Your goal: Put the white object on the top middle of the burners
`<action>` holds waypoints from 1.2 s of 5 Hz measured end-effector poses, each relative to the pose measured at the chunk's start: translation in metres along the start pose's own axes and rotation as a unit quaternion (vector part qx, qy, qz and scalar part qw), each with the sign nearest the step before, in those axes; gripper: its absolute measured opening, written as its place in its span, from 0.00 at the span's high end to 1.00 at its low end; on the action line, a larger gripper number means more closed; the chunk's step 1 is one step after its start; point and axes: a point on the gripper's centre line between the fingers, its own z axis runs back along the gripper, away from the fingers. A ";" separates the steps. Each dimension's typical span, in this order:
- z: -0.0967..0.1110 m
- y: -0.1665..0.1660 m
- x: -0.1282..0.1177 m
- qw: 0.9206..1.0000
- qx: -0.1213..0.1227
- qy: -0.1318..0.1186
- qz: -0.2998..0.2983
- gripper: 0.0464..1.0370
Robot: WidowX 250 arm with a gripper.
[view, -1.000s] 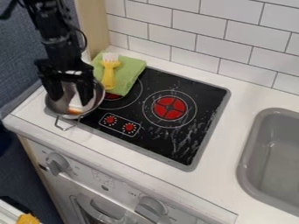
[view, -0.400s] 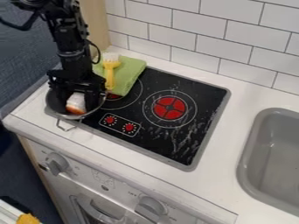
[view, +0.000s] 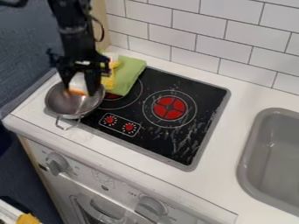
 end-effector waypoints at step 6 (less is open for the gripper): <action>-0.044 -0.099 0.073 0.994 -0.005 0.043 -0.096 0.12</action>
